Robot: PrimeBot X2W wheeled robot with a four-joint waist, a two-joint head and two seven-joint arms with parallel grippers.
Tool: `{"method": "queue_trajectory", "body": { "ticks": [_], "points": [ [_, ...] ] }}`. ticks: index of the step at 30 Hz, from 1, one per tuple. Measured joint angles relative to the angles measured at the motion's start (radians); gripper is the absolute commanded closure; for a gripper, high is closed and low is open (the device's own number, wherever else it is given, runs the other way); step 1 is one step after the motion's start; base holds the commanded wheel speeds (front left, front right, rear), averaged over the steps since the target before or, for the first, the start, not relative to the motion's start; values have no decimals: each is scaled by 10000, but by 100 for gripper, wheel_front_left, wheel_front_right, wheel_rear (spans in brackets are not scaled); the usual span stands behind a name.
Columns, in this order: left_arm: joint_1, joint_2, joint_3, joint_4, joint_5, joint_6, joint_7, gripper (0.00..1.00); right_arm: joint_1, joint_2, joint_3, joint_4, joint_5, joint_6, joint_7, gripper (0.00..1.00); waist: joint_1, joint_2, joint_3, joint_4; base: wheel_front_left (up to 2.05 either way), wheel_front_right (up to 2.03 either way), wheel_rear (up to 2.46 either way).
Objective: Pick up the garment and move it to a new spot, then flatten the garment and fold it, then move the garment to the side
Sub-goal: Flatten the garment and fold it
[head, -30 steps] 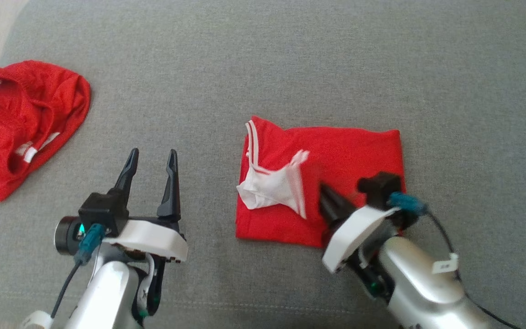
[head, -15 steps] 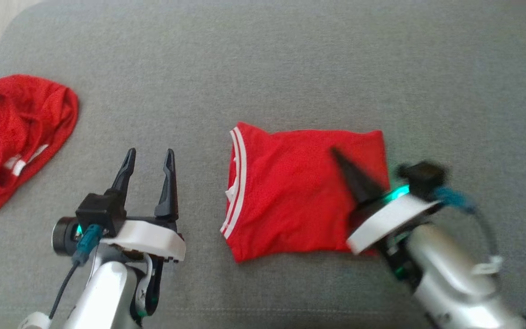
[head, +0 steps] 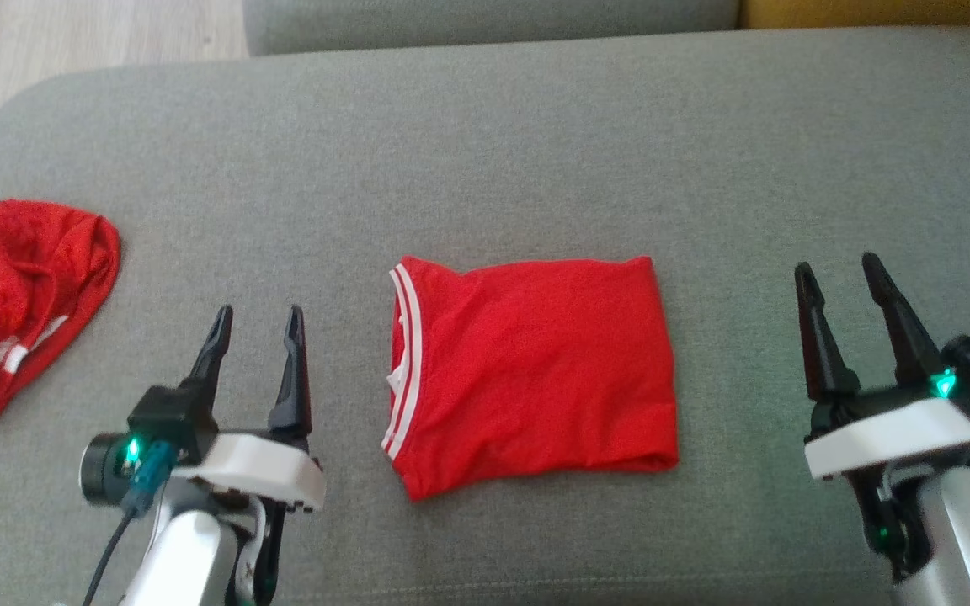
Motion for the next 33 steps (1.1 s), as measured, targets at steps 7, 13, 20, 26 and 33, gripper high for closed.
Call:
{"method": "queue_trajectory", "body": {
  "ticks": [7, 13, 20, 26, 33],
  "points": [
    [516, 169, -10, -92, 0, 77, 15, 0, 1251, 447, -640, -1267, -412, 0, 773, 0, 0, 0, -436, -123, 0, 0, 0],
    [1040, 265, -46, -178, -15, 174, 205, 0, 2082, 780, -869, -1889, -566, 0, 1135, 0, 0, 0, -913, -168, 0, 0, 0],
    [1579, 385, -173, -382, -167, 255, 368, 0, 2699, 882, -920, -2282, -648, 0, 1421, 0, 0, 0, -1411, -177, 0, 0, 0],
    [1674, 479, -173, -456, -174, 349, 451, 0, 2881, 989, -961, -2380, -650, 0, 1565, 0, 0, 0, -1555, -131, 0, 0, 0],
    [1695, 535, -171, -497, -176, 426, 470, 0, 2881, 1106, -978, -2391, -679, 0, 1607, 0, 0, 0, -1616, -77, 0, 0, 0]
  ]
}}
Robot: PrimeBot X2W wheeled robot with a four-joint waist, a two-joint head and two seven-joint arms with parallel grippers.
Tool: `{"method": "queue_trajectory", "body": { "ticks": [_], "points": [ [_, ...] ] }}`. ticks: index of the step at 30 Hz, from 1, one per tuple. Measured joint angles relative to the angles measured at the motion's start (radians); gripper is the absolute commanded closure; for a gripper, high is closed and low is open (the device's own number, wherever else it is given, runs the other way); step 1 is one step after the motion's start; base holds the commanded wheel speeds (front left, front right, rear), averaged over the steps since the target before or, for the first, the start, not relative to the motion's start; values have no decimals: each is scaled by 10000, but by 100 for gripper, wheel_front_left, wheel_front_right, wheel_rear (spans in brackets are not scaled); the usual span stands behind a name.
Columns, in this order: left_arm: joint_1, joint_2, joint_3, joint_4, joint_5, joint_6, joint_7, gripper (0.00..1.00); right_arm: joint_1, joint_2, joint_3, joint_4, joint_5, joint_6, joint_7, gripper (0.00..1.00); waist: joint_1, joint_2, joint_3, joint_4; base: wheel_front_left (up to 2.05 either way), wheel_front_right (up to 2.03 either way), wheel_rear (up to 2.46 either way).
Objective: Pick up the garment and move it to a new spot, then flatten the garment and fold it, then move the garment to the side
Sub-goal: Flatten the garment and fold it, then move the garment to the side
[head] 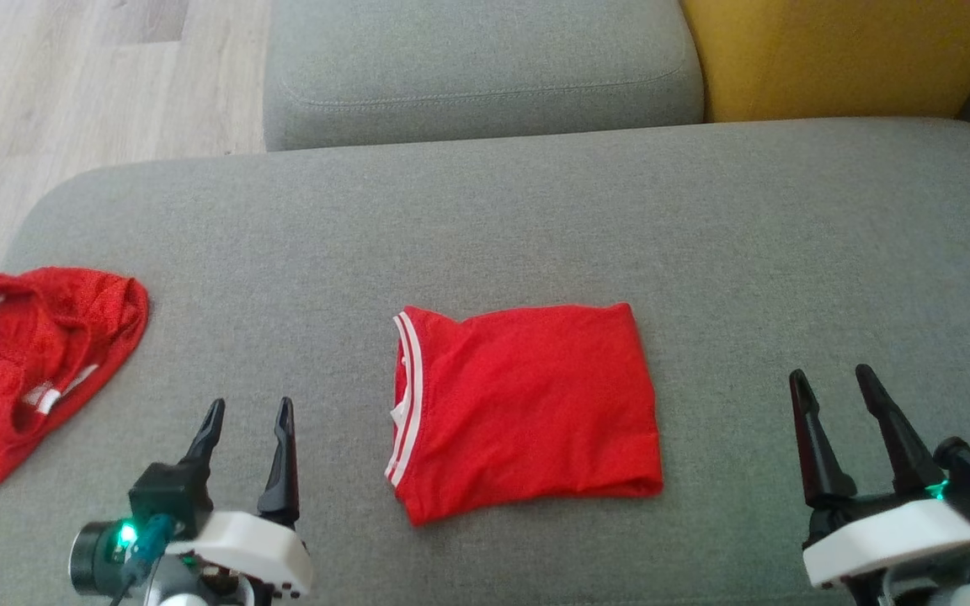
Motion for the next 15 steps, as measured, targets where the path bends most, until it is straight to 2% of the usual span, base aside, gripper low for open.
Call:
{"method": "queue_trajectory", "body": {
  "ticks": [15],
  "points": [
    [160, 88, -40, -209, 0, 102, 86, 0, -1, 8, -8, 6, 4, 0, 4, 0, 0, 0, 38, 6, 0, 0, 0]
  ]
}}
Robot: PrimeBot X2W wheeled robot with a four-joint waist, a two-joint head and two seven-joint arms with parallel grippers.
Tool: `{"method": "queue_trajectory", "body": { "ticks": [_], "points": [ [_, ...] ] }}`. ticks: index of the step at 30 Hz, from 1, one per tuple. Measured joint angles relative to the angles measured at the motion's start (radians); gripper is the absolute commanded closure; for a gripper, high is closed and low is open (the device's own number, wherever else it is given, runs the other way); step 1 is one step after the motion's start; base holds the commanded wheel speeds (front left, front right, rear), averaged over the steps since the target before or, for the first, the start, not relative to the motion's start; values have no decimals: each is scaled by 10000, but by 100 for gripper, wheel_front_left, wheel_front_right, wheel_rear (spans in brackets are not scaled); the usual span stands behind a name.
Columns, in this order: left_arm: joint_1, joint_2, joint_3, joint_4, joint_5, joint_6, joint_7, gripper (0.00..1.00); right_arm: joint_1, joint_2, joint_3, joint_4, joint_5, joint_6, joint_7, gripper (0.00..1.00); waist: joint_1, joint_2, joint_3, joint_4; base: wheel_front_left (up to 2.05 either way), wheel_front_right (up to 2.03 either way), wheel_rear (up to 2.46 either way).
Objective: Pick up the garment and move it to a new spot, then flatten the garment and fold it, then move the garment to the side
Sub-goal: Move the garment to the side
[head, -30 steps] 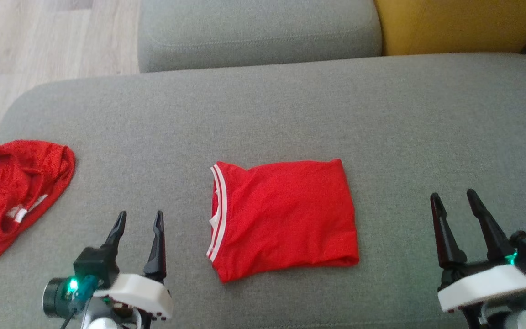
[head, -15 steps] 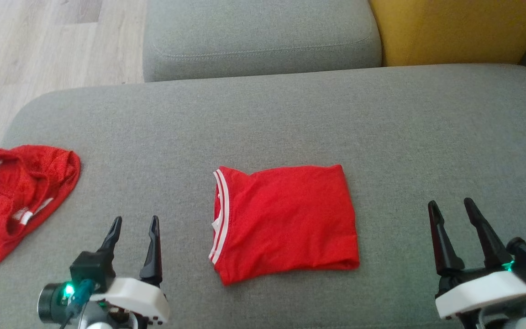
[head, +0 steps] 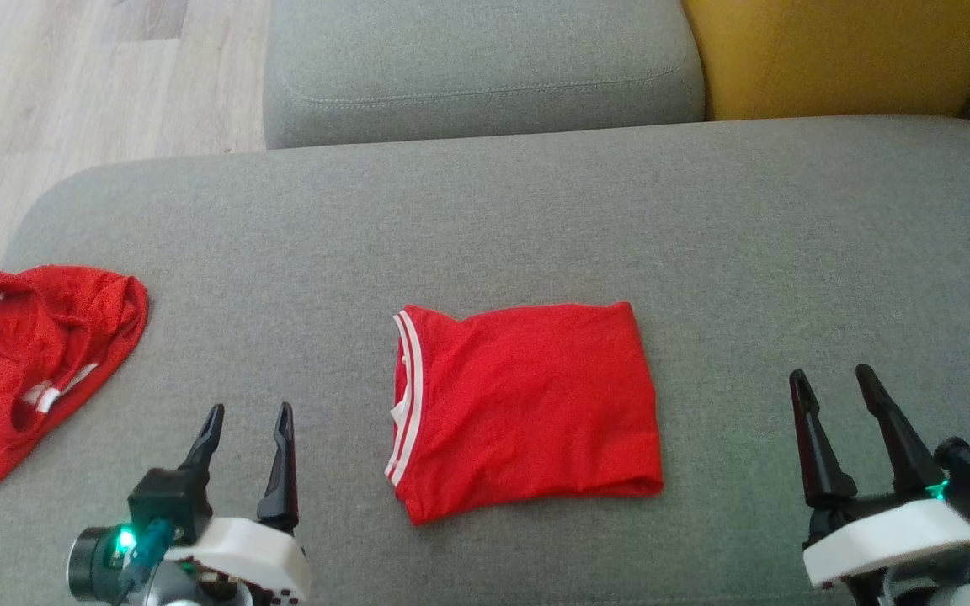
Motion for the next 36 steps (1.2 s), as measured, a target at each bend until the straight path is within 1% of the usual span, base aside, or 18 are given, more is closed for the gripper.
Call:
{"method": "queue_trajectory", "body": {
  "ticks": [22, 25, 30, 33, 36],
  "points": [
    [-74, 23, -90, 29, -102, 2, -52, 0, 0, -35, -81, -100, -63, 0, 221, 0, 0, 0, 283, 87, 0, 0, 0],
    [-218, 21, -161, 8, -100, 75, -67, 0, -8, -81, -121, -171, -267, 0, 301, 0, 0, 0, 483, 143, 0, 0, 0],
    [-647, 0, -253, -90, -84, 77, -142, 0, -67, -167, -67, -146, -366, 0, 426, 0, 0, -1, 900, 237, 0, 0, 0],
    [-1029, -48, -272, -117, -69, 75, -238, 0, -402, -249, 125, 196, -366, 0, 506, 0, 0, -1, 1331, 318, 0, 0, 0],
    [-1426, -142, -311, -115, -56, 61, -295, 0, -996, -334, 575, 792, -339, 0, 558, 0, 0, -1, 1778, 427, 0, 0, 0]
  ]
}}
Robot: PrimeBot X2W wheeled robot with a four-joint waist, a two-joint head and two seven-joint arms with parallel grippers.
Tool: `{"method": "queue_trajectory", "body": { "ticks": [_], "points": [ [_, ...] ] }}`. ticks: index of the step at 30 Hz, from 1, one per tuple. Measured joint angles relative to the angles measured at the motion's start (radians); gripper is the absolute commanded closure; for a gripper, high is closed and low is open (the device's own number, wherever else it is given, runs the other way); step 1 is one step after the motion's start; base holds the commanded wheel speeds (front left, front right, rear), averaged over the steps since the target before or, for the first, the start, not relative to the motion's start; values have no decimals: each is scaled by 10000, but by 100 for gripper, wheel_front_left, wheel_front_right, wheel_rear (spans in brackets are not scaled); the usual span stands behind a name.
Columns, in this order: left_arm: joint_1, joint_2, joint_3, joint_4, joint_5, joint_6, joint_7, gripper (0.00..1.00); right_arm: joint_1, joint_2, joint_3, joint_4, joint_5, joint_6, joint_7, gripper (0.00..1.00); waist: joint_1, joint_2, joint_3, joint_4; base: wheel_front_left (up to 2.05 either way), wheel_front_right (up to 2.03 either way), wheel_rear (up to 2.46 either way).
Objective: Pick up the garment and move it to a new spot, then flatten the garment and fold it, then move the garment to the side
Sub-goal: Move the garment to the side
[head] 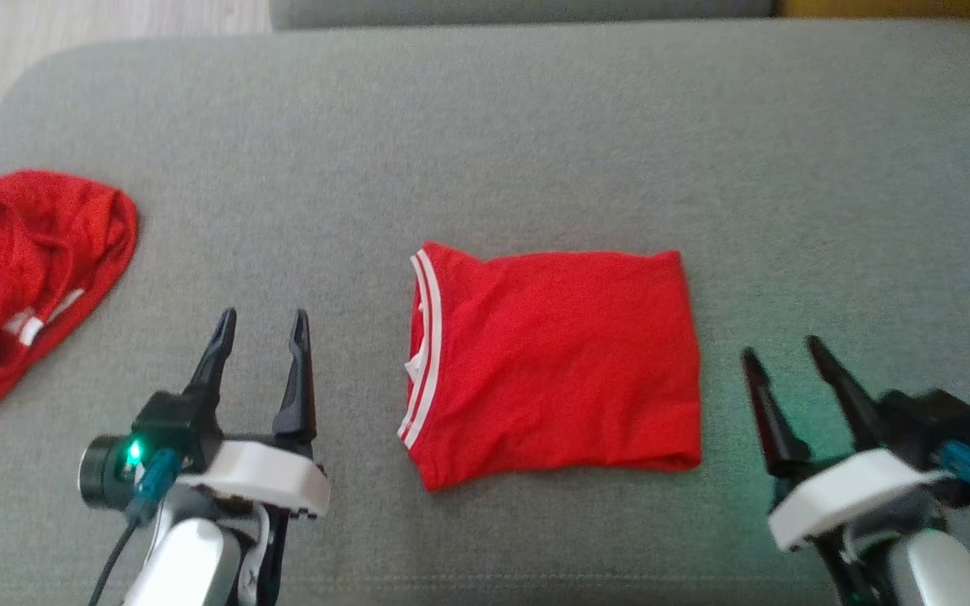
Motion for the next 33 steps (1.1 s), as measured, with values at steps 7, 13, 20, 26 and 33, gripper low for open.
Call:
{"method": "queue_trajectory", "body": {
  "ticks": [7, 13, 20, 26, 33],
  "points": [
    [-771, -228, -67, 155, 77, -176, -163, 0, -1382, -176, 984, 1881, 240, 0, -23, 0, 0, 0, 931, 337, 0, 0, 0],
    [-1151, -366, -56, 393, 92, -255, -253, 0, -2245, -276, 1390, 3235, 587, 0, 174, 0, 0, 0, 1401, 608, 0, 0, 0],
    [-1155, -380, 31, 477, 224, -251, -263, 0, -2758, -518, 1799, 3446, 991, 0, 744, 100, 0, 0, 1486, 468, 0, 0, 0],
    [-1160, -326, 226, 364, 412, -255, -263, 0, -2744, -594, 1906, 3091, 953, 0, 805, 100, 0, 0, 1495, -128, 0, 0, 0],
    [-1161, -144, 274, 113, 504, -259, -263, 0, -2766, -809, 2027, 2917, 934, 0, 890, 100, 0, 0, 1507, -1094, 0, 0, 0]
  ]
}}
